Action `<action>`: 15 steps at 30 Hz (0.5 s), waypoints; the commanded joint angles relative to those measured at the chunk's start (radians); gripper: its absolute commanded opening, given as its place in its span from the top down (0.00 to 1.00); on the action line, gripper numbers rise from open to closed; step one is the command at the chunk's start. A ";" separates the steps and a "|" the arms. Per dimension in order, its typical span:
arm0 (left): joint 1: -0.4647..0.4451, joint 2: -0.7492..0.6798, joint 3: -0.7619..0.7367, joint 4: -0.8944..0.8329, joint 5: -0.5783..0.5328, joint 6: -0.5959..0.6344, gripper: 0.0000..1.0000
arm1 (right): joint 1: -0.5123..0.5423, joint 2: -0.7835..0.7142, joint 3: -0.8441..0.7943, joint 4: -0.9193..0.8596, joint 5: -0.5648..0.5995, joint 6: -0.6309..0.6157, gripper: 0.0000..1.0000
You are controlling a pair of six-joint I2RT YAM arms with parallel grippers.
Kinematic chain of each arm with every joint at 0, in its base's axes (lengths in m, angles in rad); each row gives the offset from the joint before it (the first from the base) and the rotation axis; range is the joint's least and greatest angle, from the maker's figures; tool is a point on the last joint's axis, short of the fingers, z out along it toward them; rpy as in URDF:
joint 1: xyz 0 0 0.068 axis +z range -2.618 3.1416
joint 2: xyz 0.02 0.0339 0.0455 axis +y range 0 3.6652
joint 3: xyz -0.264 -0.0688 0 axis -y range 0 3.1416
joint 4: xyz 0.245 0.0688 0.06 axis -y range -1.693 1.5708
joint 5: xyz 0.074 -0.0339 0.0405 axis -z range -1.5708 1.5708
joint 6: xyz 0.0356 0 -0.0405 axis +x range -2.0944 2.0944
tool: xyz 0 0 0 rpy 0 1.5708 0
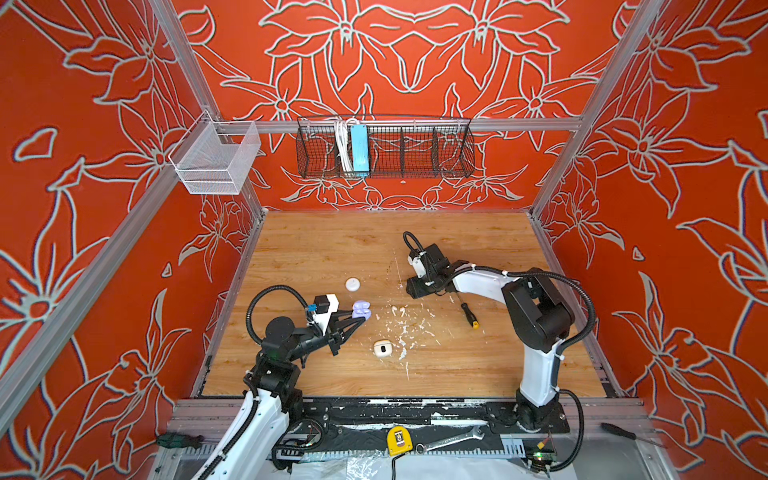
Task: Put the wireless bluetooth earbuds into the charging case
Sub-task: 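Move the right gripper over the lilac earbuds farther from the robot, then lower the right gripper and close it on a lilac earbud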
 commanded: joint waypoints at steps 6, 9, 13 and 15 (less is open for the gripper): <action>-0.003 -0.019 0.001 -0.006 -0.004 0.011 1.00 | 0.000 -0.075 -0.101 -0.002 -0.029 0.017 0.57; -0.002 -0.025 0.001 -0.010 -0.007 0.011 1.00 | 0.006 -0.095 -0.118 -0.003 -0.016 0.030 0.58; -0.003 -0.030 0.001 -0.013 -0.012 0.012 1.00 | 0.014 -0.119 -0.139 0.008 0.016 0.044 0.63; -0.003 -0.032 -0.001 -0.014 -0.012 0.013 1.00 | 0.017 -0.123 -0.135 -0.002 0.060 0.051 0.65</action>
